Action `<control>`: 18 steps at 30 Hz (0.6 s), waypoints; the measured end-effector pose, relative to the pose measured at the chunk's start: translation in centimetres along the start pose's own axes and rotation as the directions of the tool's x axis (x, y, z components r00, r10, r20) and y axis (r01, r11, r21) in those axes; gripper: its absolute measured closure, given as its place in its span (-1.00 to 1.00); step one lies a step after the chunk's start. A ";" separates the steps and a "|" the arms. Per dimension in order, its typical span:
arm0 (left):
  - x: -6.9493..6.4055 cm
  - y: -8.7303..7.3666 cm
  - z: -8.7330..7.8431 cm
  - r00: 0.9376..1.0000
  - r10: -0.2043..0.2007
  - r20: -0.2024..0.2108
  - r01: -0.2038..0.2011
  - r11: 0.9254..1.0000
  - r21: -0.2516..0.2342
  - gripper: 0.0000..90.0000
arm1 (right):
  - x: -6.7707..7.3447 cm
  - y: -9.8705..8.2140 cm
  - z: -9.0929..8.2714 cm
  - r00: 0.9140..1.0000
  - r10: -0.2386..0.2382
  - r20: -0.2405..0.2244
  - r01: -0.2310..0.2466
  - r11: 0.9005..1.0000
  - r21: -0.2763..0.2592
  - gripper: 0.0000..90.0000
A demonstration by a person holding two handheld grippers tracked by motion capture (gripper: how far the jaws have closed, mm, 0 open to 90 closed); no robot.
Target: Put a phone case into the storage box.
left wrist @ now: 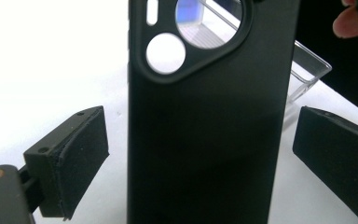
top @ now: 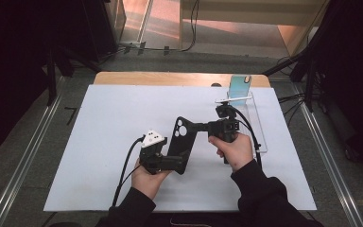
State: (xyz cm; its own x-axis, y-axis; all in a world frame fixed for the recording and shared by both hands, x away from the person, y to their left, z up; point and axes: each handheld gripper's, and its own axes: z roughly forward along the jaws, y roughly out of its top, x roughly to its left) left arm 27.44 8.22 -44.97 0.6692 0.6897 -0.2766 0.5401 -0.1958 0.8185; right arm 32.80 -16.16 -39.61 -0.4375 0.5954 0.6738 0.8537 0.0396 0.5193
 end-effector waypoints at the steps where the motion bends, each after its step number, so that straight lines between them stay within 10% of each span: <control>1: 0.0 0.1 -0.1 1.000 0.003 -0.010 -0.003 1.000 0.004 -0.93 | 0.1 0.0 -0.1 1.000 -0.009 0.011 0.009 1.000 -0.010 0.73; 18: 0.6 2.6 -1.2 0.992 0.005 0.127 -0.027 0.985 0.171 -0.68 | 1.1 -0.1 -1.5 0.970 -0.221 0.101 0.226 0.973 -0.046 0.73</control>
State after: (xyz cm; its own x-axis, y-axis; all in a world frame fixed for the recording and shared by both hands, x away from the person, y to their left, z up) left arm 28.68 8.96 -42.38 0.7312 0.5948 -0.3340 0.6013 -0.3308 0.7273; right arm 31.81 -16.71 -38.14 -0.5843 0.6501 0.4858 0.7186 0.1362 0.6820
